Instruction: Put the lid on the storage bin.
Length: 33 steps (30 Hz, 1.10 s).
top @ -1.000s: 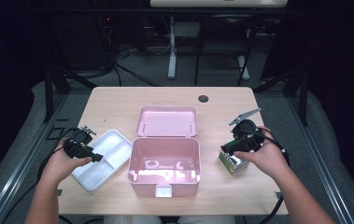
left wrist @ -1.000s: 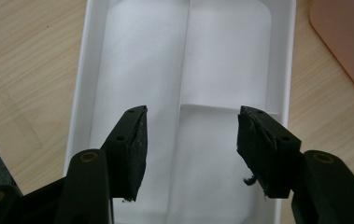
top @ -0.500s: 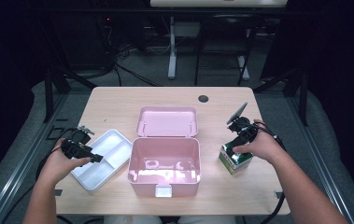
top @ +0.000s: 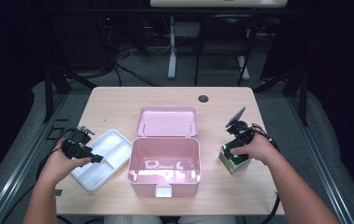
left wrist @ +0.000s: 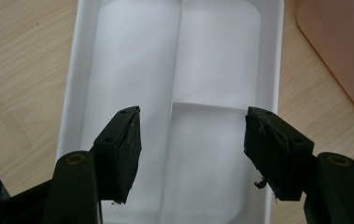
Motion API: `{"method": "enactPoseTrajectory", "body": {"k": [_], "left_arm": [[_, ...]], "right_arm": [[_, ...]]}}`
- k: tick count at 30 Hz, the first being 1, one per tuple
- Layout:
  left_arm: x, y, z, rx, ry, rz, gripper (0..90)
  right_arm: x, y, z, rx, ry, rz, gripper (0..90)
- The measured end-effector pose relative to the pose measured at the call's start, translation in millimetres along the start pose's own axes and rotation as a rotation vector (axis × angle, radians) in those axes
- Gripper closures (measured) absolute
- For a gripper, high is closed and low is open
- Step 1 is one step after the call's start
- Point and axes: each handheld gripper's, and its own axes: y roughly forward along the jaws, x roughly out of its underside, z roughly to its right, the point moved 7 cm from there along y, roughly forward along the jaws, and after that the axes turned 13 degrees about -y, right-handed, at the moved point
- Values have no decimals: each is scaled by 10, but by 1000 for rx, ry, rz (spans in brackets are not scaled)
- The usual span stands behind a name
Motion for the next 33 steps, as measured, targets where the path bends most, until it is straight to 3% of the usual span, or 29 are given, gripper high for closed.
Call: {"method": "enactPoseTrajectory", "body": {"k": [11,15,24,33], "left_arm": [[18,-50,-62,10,-24,15,364],[20,-24,-51,10,-17,5,364],[27,-60,-94,15,-39,19,361],[27,-41,-79,18,-34,13,361]], "right_arm": [[33,85,1,-24,27,4,48],[37,108,13,-15,44,6,123],[45,124,42,-36,43,33,137],[43,108,29,-31,37,14,148]]}}
